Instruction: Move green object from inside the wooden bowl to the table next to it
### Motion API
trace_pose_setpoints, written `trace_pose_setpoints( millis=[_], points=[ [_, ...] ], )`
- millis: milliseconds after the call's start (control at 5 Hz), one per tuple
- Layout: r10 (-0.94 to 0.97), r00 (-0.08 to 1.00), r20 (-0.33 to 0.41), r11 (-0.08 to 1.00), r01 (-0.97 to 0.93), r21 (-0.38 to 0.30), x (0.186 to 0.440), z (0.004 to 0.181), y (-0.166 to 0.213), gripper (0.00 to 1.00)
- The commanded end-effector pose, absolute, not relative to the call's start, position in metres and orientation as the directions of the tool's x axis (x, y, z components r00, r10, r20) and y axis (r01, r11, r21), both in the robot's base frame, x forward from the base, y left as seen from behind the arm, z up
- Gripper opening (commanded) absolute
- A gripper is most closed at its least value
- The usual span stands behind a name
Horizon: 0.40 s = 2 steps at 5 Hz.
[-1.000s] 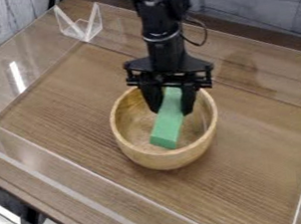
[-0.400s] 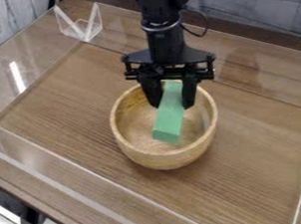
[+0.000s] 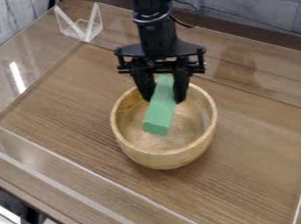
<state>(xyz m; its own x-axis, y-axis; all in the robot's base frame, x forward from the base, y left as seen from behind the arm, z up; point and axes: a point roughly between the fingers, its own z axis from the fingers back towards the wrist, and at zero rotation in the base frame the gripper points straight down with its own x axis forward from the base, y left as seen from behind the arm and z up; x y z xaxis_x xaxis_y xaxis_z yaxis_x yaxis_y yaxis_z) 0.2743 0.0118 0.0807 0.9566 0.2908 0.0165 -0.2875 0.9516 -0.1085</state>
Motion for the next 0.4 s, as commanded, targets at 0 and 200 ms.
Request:
trace_pose_setpoints(
  millis=[0,200],
  points=[
    [0.253,0.962,0.104,0.962,-0.239,-0.129,0.286,0.1061,0.0183,0.0],
    [0.21,0.972,0.103,0.972,-0.196,-0.131,0.2836,0.1015,0.0215,0.0]
  ],
)
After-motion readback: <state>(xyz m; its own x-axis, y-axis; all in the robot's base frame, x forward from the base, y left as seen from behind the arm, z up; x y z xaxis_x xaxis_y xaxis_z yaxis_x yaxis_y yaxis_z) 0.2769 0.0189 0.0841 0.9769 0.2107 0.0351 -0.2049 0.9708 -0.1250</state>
